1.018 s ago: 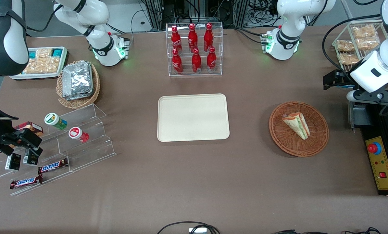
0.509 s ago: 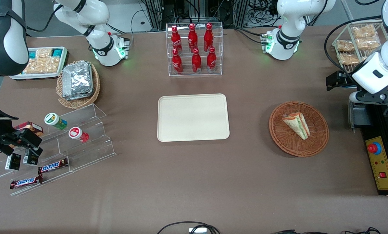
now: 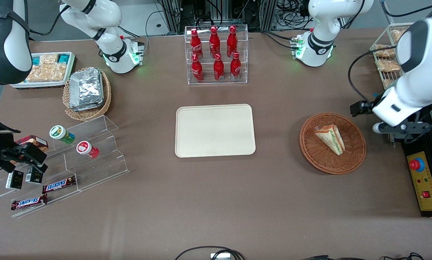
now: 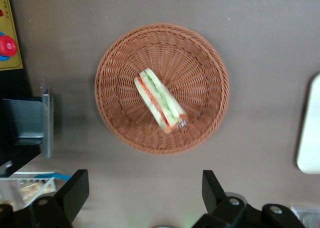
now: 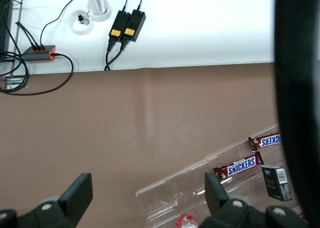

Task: Place sandwich from basket to tray
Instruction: 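Move the left gripper over the sandwich in the wicker basket, then lower the left gripper and grasp the wrapped sandwich upright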

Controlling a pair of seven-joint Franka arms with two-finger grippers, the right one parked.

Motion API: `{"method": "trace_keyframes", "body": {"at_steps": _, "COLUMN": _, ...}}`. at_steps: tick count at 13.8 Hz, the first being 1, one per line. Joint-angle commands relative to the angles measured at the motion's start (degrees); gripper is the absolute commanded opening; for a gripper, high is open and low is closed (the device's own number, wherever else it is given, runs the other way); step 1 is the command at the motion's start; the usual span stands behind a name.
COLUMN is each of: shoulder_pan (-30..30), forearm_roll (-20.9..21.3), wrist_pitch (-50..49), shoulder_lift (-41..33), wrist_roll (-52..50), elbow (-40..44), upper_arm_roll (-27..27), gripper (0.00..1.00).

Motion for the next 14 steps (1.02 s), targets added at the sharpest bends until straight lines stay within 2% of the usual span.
{"method": "trace_keyframes", "body": {"at_steps": 1, "shoulder_pan": -0.03, "forearm_roll": 0.62, "wrist_pitch": 9.84, "shoulder_lift": -2.73, "wrist_roll": -7.49, "elbow": -10.59, "upper_arm_roll": 0.07, "gripper": 1.00}}
{"method": "trace_keyframes", "body": {"at_steps": 5, "shoulder_pan": -0.03, "forearm_roll": 0.62, "wrist_pitch": 22.85, "shoulder_lift": -1.94, "wrist_roll": -14.80, "elbow": -20.00, "upper_arm_roll": 0.07, "gripper": 1.00}}
{"method": "trace_keyframes", "body": {"at_steps": 10, "shoulder_pan": -0.03, "forearm_roll": 0.62, "wrist_pitch": 27.70, "shoulder_lift": 2.19, "wrist_roll": -20.79, "elbow": -21.42, "upper_arm_roll": 0.07, "gripper": 1.00}}
{"method": "trace_keyframes", "body": {"at_steps": 14, "shoulder_pan": -0.03, "forearm_roll": 0.62, "wrist_pitch": 36.40, "shoulder_lift": 4.21, "wrist_roll": -24.65, "elbow": -25.90, "upper_arm_roll": 0.15, "gripper": 1.00}}
